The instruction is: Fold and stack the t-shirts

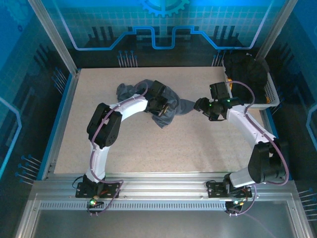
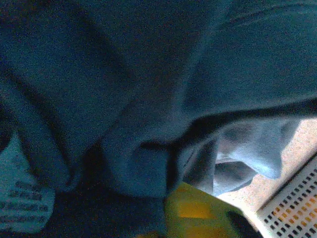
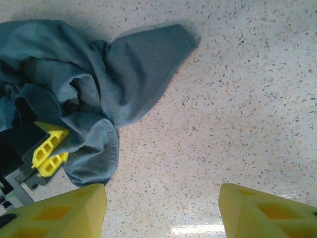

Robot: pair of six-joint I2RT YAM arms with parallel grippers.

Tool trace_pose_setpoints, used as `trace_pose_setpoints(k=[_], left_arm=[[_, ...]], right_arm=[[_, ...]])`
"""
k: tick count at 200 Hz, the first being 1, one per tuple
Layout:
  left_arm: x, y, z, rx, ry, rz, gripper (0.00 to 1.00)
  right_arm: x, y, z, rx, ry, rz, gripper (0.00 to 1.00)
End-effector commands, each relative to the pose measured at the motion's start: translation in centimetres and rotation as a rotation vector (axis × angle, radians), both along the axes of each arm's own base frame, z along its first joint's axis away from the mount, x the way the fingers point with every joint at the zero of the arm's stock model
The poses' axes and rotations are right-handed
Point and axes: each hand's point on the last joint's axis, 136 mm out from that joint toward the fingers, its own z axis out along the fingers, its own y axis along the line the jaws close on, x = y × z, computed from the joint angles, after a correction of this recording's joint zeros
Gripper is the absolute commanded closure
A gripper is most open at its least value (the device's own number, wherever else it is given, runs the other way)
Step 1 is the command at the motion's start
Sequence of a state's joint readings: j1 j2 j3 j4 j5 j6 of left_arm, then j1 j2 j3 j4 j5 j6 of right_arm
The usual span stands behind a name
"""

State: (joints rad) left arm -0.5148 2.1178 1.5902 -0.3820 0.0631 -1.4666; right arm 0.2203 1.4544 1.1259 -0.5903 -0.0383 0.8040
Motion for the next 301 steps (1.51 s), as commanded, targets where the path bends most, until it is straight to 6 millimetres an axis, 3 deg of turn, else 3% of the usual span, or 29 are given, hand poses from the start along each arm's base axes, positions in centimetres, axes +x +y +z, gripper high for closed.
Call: trace_pose_setpoints(k=[1,37,56,91,121,150,176,231,282,301], left_arm=[[0.3,1.6,3.1,-0.011,-0.074,0.04,1.0],[-3.0,8.0,8.4,0.028,-0.17,0.082,1.0],[-5.8,12.5,9.7,0.045,-0.19,0.124,1.0],[-11.2,20.5,9.0,0.085,-0.174,0.259,1.0],[-14.3,24.8,7.2,0.101,-0.172,0.362,1.0],[-14.4,25.4,6.2,0.063,-0.175,0.349,1.0],[-14.4,25.7,6.4,0.083,-0.176,0.331,1.0],[-13.4,25.7,7.1,0.088,-0.192,0.306,1.0],[-11.6,25.3,8.7,0.069,-0.243,0.28,1.0],[-10.6,25.0,9.6,0.054,-0.275,0.261,1.0]], right_arm=[[0.5,0.0,-0.1,0.009,0.009,0.012,0.37],[1.0,0.6,-1.2,0.035,0.045,0.006,0.38],[1.2,1.4,-2.2,0.047,0.076,0.011,0.38],[1.9,3.5,-3.9,0.064,0.134,0.039,0.39],[1.9,6.0,-5.7,0.086,0.188,0.066,0.4],[1.9,8.5,-7.7,0.114,0.238,0.08,0.4],[2.7,9.9,-9.0,0.129,0.256,0.081,0.41],[6.4,8.3,-10.3,0.057,0.24,0.063,0.42],[6.0,7.9,-13.9,0.016,0.398,0.022,0.56],[5.9,8.0,-14.0,0.021,0.423,0.009,0.64]])
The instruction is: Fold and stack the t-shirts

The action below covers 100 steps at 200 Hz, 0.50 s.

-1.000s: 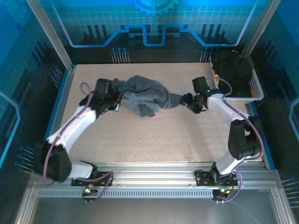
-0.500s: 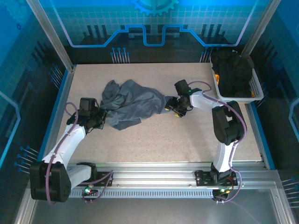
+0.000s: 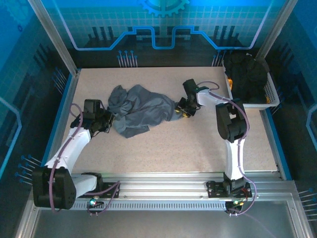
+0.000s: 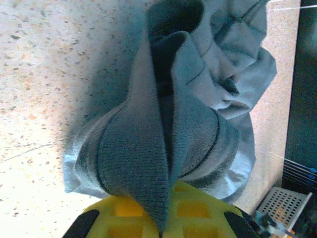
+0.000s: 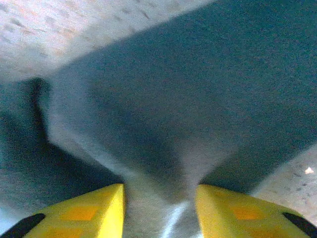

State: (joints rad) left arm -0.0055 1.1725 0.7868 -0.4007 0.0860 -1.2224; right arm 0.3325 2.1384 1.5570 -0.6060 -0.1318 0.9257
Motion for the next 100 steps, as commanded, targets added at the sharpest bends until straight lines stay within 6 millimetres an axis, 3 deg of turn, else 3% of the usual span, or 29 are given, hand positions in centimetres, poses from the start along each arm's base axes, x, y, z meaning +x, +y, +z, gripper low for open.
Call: trace_pose_setpoints(k=[1,27,41,69,100], left_arm=[[2.1,-0.4,2.5,-0.01,-0.09,-0.045,1.0],[3.7,-1.0,4.3,-0.026,-0.158,-0.08,1.0],[4.5,-1.3,5.7,-0.037,-0.206,-0.094,1.0],[6.5,-1.8,10.5,-0.049,-0.342,-0.119,1.0],[8.7,-2.2,18.1,-0.053,-0.538,-0.144,1.0]], right_arm=[[-1.5,-0.7,-1.4,-0.037,0.107,-0.025,0.65],[-0.5,-0.8,0.3,-0.036,0.057,-0.027,1.0],[0.6,-1.3,2.9,-0.049,-0.027,-0.033,1.0],[2.9,-2.2,11.2,-0.042,-0.258,-0.031,1.0],[4.0,-3.4,21.9,-0.03,-0.524,-0.019,1.0]])
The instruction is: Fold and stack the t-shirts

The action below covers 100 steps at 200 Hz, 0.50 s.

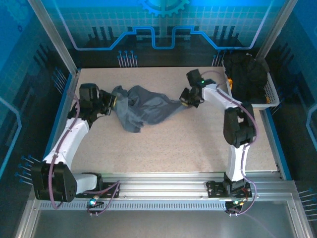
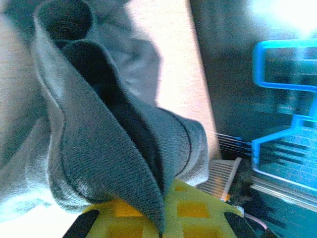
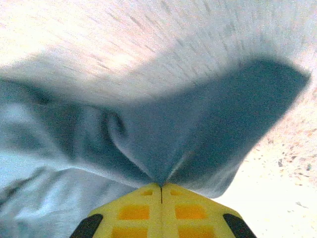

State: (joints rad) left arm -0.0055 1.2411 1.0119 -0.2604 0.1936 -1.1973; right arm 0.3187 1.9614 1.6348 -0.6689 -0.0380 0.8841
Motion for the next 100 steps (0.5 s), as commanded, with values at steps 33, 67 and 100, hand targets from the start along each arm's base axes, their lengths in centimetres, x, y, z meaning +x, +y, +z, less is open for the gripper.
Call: trace_pose_setpoints(k=[33,67,100], left_arm=[[3.1,-0.5,17.1,-0.018,-0.482,-0.046,1.0],[1.0,-0.3,24.9,-0.041,-0.706,-0.04,1.0],[-4.1,0.1,31.5,-0.033,-0.942,-0.017,0.96]], right_arm=[[0.7,-3.9,22.6,0.015,-0.568,-0.014,1.0],[-2.9,-6.0,31.9,0.023,-0.814,-0.02,1.0],[-8.9,-8.6,38.3,-0.001,-1.029,-0.052,1.0]])
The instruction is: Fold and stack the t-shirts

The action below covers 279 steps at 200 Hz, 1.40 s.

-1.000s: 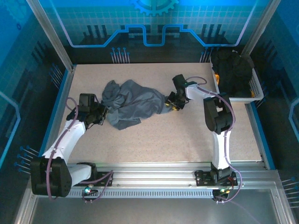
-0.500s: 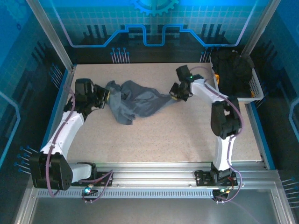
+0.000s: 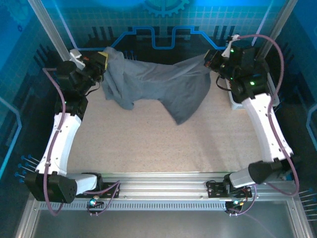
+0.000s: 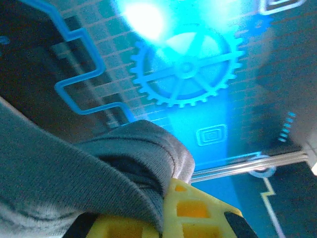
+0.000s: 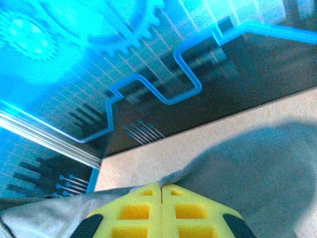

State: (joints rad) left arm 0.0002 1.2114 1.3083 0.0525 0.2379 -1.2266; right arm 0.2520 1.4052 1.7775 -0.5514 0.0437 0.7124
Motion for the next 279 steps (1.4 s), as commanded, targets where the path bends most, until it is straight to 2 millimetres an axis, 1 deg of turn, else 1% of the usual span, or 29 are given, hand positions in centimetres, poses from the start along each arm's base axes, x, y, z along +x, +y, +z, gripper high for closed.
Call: trace_pose_setpoints(k=[1,24,34,45,56,64,73,85,98,111,126,147,151,154,157,161,171,177,184,191,201,212,223,225,228,247,258,266,279], left_arm=[[-5.7,0.7,9.3,-0.003,-0.317,0.022,0.96],[-9.5,1.4,12.5,-0.014,-0.434,0.065,0.91],[-10.6,1.7,13.6,-0.02,-0.467,0.086,0.91],[-11.1,2.0,14.4,-0.028,-0.482,0.105,0.91],[-10.8,2.2,14.9,-0.044,-0.486,0.113,0.9],[-10.1,2.2,14.9,-0.053,-0.48,0.109,0.89],[-8.8,2.2,14.5,-0.064,-0.452,0.104,0.89],[-6.3,2.3,13.0,-0.089,-0.376,0.105,0.92],[-3.1,2.3,10.3,-0.088,-0.278,0.117,0.92],[0.5,2.4,6.8,-0.082,-0.168,0.126,0.94],[4.8,2.2,2.1,-0.064,-0.053,0.121,0.96],[10.4,1.8,-6.0,-0.044,0.126,0.095,0.95],[11.4,1.7,-7.7,-0.04,0.163,0.086,0.92],[12.0,1.7,-9.0,-0.039,0.192,0.084,0.86],[12.7,1.6,-10.5,-0.041,0.228,0.077,0.8],[13.5,1.5,-12.3,-0.047,0.273,0.066,0.73],[15.5,1.2,-16.5,-0.058,0.374,0.022,0.58],[16.2,1.3,-18.9,-0.057,0.443,0.006,0.48],[16.7,1.5,-21.0,-0.032,0.504,-0.006,0.42],[16.6,1.8,-22.8,0.019,0.572,-0.006,0.38],[15.6,2.6,-24.8,0.111,0.665,0.016,0.35],[13.5,3.6,-26.9,0.193,0.782,0.045,0.33],[10.7,4.4,-28.8,0.261,0.892,0.06,0.34],[10.2,4.5,-29.2,0.274,0.91,0.061,0.34],[9.3,4.8,-29.6,0.291,0.937,0.065,0.34],[2.9,6.0,-33.4,0.372,1.132,0.087,0.35],[-0.6,6.6,-35.3,0.394,1.214,0.093,0.35],[-2.6,7.2,-36.6,0.399,1.258,0.099,0.36],[-5.0,8.2,-38.2,0.394,1.301,0.106,0.37]], right_arm=[[-4.0,-2.6,5.0,-0.033,-0.183,-0.056,1.0],[-8.3,-4.9,8.0,-0.04,-0.319,-0.122,1.0],[-9.5,-5.8,8.8,-0.047,-0.356,-0.156,1.0],[-10.1,-6.8,9.5,-0.055,-0.378,-0.192,1.0],[-9.8,-7.5,9.6,-0.064,-0.371,-0.223,1.0],[-9.2,-8.1,9.7,-0.055,-0.36,-0.242,1.0],[-8.2,-8.4,9.9,-0.042,-0.361,-0.246,1.0],[-6.0,-8.7,9.3,-0.035,-0.331,-0.262,1.0],[-2.8,-8.7,8.2,-0.035,-0.286,-0.262,1.0],[1.1,-8.6,6.0,-0.027,-0.214,-0.251,1.0],[6.3,-8.3,2.4,-0.03,-0.118,-0.228,1.0],[13.2,-7.5,-3.2,-0.042,0.003,-0.171,1.0],[14.4,-7.4,-4.5,-0.042,0.039,-0.157,1.0],[15.4,-7.3,-5.6,-0.043,0.07,-0.148,0.94],[16.0,-7.2,-6.1,-0.044,0.089,-0.138,0.88],[17.2,-6.9,-7.8,-0.048,0.133,-0.121,0.79],[19.0,-6.6,-10.8,-0.059,0.229,-0.091,0.59],[19.7,-6.4,-12.4,-0.064,0.278,-0.081,0.53],[20.2,-6.2,-14.6,-0.065,0.338,-0.067,0.49],[20.3,-5.9,-16.2,-0.066,0.383,-0.055,0.48],[19.7,-5.4,-17.3,-0.085,0.426,-0.043,0.46],[18.5,-4.8,-18.3,-0.127,0.482,-0.031,0.46],[16.9,-4.0,-19.3,-0.171,0.537,-0.018,0.46],[16.6,-3.8,-19.9,-0.179,0.555,-0.014,0.46],[16.0,-3.5,-19.4,-0.184,0.549,-0.012,0.46],[12.0,-2.1,-21.0,-0.178,0.561,-0.007,0.46],[9.4,-1.8,-22.4,-0.135,0.579,-0.018,0.47],[7.2,-1.5,-24.1,-0.116,0.618,-0.015,0.47],[3.7,-0.8,-26.4,-0.108,0.671,0.0,0.48]])
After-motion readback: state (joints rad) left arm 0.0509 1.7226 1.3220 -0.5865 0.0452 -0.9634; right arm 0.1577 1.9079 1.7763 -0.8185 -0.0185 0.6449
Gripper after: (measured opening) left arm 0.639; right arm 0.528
